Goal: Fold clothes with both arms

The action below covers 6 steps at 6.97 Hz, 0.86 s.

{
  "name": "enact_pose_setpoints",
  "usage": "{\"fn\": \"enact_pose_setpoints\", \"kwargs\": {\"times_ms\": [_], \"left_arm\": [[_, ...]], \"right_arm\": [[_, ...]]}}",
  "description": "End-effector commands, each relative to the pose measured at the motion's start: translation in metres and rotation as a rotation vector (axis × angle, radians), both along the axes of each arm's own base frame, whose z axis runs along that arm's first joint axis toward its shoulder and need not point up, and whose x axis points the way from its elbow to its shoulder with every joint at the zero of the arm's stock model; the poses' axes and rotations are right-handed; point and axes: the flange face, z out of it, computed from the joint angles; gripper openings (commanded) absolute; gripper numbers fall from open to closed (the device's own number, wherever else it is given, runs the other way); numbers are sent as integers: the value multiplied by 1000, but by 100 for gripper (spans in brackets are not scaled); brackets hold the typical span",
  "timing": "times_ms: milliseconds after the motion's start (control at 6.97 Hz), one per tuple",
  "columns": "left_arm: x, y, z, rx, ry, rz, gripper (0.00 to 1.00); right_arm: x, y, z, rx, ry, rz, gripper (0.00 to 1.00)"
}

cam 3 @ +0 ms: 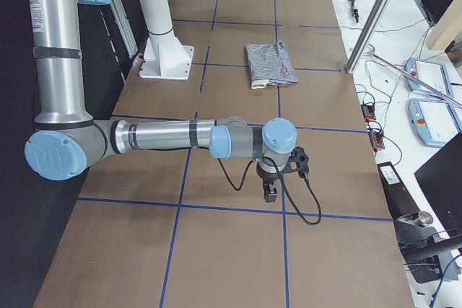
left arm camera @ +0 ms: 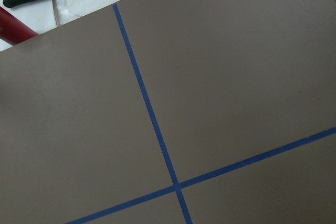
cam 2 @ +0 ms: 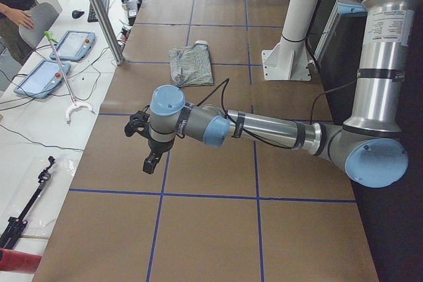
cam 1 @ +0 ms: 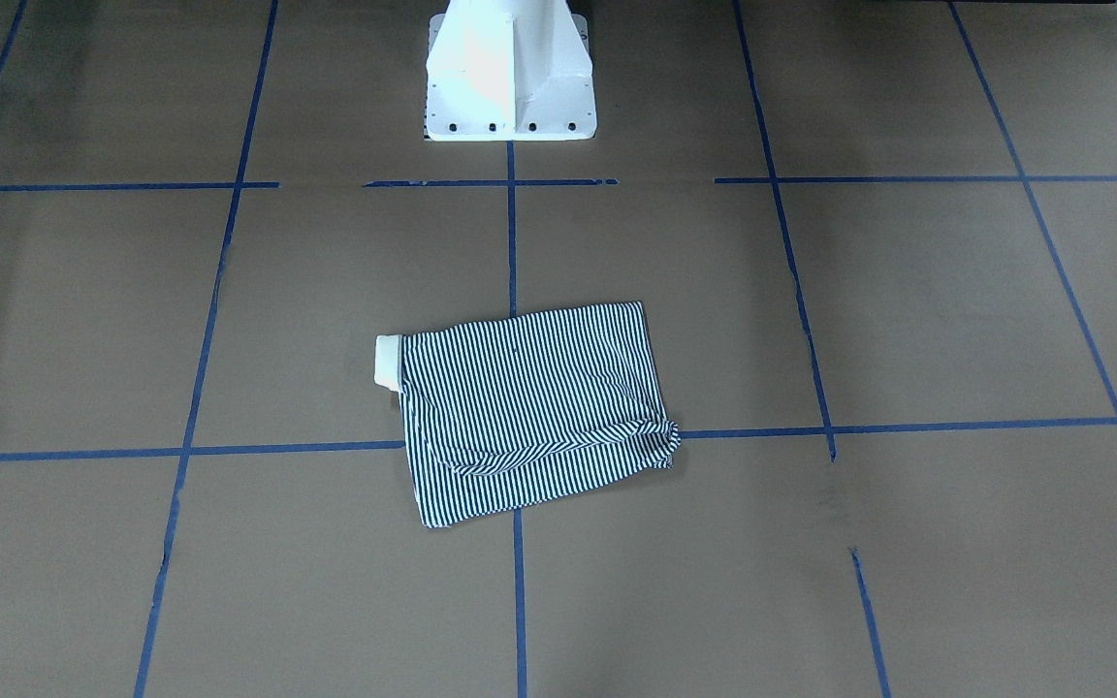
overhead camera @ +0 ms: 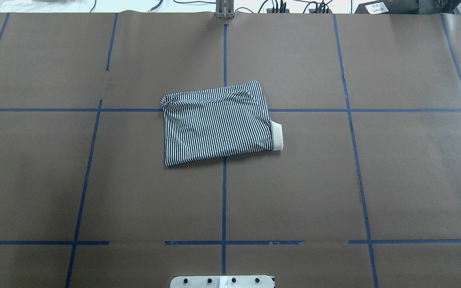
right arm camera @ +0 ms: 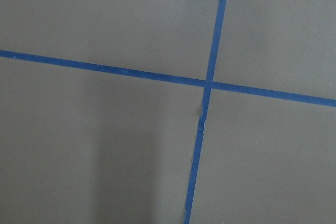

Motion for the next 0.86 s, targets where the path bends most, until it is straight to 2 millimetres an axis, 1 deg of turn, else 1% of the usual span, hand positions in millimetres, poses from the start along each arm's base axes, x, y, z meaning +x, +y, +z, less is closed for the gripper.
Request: {"fn": "enact_pose_setpoints", "kwargs": {"times_ms": [0, 143, 287, 430, 574, 717], "left_arm": [[-6, 10, 17, 10, -62, -17, 100], [-5, 24, 40, -43, -66, -15, 100], [-5, 36, 58, -85, -64, -12, 100], [-5, 39, 65, -117, -65, -11, 100], [-5, 37, 60, -157, -64, -10, 100], [-4, 37, 60, -171, -57, -7, 100]], "right_arm": [[11, 17, 6, -19, 19, 23, 100], [15, 23, 5, -17, 20, 31, 100], [15, 22, 4, -14, 22, 31, 100], [18, 20, 6, -16, 63, 31, 100], [19, 23, 12, -23, 86, 31, 100], [19, 25, 19, -37, 85, 30, 100]]}}
